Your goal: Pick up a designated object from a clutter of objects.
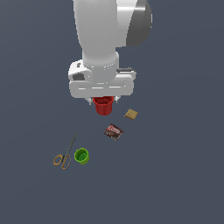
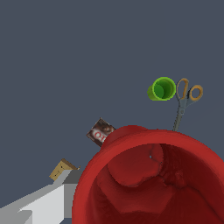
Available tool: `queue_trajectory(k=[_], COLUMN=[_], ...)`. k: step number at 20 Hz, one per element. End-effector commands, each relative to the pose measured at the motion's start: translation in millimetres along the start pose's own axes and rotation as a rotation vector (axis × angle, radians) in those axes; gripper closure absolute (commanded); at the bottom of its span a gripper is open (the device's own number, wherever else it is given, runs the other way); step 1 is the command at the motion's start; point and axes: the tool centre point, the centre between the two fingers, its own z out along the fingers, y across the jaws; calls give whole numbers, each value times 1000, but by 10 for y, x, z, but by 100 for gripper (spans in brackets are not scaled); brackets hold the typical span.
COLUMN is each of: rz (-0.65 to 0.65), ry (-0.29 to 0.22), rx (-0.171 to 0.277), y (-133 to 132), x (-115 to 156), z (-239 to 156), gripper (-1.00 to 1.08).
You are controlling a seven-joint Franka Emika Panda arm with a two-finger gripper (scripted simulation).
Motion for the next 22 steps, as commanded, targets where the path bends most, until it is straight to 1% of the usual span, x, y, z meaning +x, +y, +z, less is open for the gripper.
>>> queue_trajectory(k=[1, 12, 22], rz=[0, 0, 0], ry=[1, 1, 1], rx=[0, 0, 0], y=[12, 57, 82], x=[100, 483, 682], z=[-198, -882, -1214], gripper=[108, 108, 108])
